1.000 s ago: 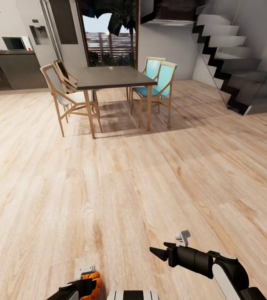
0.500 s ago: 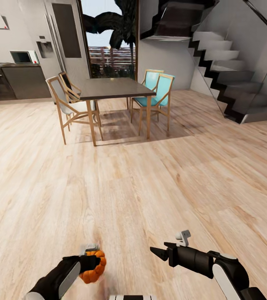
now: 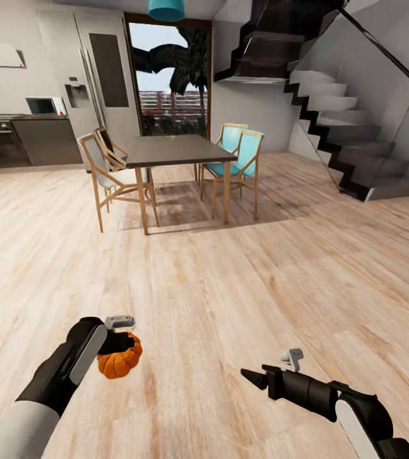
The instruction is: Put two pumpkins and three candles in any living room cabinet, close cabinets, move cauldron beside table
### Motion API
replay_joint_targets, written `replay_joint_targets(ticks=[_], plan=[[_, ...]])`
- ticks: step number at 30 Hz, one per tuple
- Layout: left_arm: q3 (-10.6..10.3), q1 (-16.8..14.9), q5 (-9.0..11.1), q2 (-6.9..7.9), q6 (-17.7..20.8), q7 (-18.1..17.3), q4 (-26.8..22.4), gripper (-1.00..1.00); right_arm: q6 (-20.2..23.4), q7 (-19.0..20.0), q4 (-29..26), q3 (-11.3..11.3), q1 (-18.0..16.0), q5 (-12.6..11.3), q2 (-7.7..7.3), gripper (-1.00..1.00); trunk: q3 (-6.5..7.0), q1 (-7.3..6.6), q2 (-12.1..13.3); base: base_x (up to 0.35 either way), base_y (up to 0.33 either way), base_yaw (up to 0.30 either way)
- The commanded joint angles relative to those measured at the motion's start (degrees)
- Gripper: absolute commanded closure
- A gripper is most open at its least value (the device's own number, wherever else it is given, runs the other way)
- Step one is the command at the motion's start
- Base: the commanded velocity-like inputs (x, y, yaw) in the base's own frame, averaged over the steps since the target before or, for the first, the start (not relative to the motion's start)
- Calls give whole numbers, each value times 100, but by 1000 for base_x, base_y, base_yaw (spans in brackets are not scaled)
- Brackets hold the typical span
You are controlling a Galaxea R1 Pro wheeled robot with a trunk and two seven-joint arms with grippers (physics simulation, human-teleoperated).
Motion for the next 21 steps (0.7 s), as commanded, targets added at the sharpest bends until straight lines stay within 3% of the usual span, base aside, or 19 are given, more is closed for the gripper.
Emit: replay_joint_targets(ticks=[1, 5, 8, 21], plan=[[-15, -25, 78, 7, 17, 84, 0, 100, 30, -2, 0, -81, -3, -18, 1, -100, 17, -3, 0, 0, 0, 0], [-13, -86, 76, -26, 17, 141, -98, 100, 27, 22, 139, -765, -3, -61, 37, -100, 105, -13, 5, 0, 0, 0], [-27, -101, 61, -49, 17, 156, -112, 100, 20, 36, 184, -1085, -3, -75, 49, -100, 172, -21, 9, 0, 0, 0], [-36, -110, 70, -61, 17, 160, -140, 100, -54, 41, 229, -1219, -1, -85, 91, -100, 460, -54, 27, 0, 0, 0]])
